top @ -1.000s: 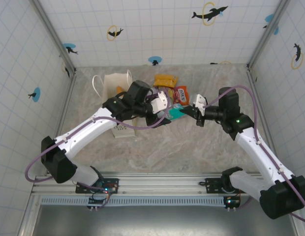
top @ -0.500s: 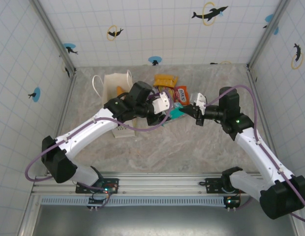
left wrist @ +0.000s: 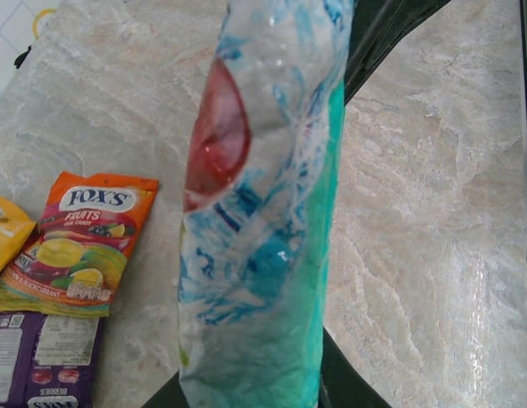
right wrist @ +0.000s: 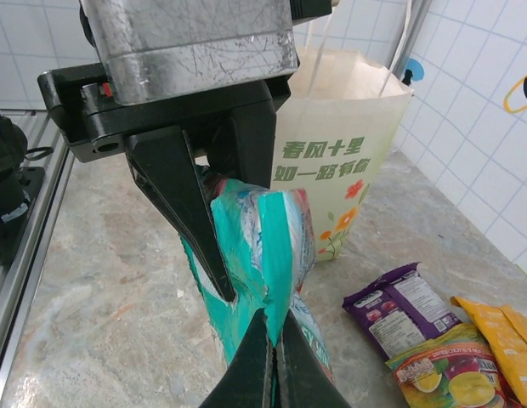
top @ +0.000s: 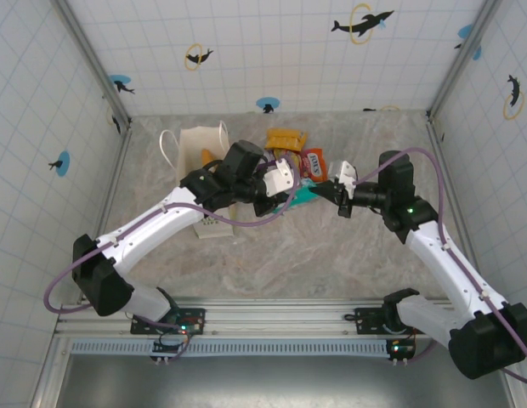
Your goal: Place the snacks into the paper bag
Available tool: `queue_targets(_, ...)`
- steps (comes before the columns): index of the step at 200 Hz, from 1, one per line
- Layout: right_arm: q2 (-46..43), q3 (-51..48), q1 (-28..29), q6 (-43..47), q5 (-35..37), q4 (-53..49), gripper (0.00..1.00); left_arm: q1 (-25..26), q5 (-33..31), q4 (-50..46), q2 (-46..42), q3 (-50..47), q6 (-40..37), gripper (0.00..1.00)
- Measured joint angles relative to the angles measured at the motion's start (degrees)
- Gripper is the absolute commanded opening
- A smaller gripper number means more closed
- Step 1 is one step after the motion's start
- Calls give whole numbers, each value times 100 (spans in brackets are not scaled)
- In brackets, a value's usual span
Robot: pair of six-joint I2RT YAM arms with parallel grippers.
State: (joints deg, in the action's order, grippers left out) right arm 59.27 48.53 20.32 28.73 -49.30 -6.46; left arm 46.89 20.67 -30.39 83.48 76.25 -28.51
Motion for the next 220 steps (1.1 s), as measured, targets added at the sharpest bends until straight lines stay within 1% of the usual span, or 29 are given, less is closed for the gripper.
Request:
queue_targets(55, -83, -205, 33, -142, 94, 205, 0, 0, -4, 129, -31, -162, 13, 7)
queue_targets(78, -160, -278, 35, -271, 149, 354, 17, 11, -50, 197, -68, -186, 57, 4)
queue_targets(102, -326, -424, 35, -459, 348, 741, 31, 11, -146, 245, -129, -258, 214, 2)
queue_targets(122, -568, -697, 33, -778, 824, 1137, 39, 11, -302, 334, -160, -264, 424, 1)
queue_targets(140, -804, -920, 33, -1121, 1419, 1427, 47, 9, -529, 479, -240, -267, 649, 1)
queue_targets(160, -1038, -1117, 31, -1410, 1932, 1711, 49, -13, -824, 693, -369, -264, 944, 1)
queue_targets(183, -1182, -1237, 31, -1648, 2264, 1921, 50, -133, -1143, 997, -527, -256, 1375, 1)
queue_targets(196, -1220, -1320, 31, -1755, 2365, 2035, 50, -295, -1261, 1178, -634, -236, 1681, 1)
queue_targets(220, -1200, -1458, 31, -1932, 2441, 2151, 50, -758, -1497, 1572, -955, -225, 2179, 1)
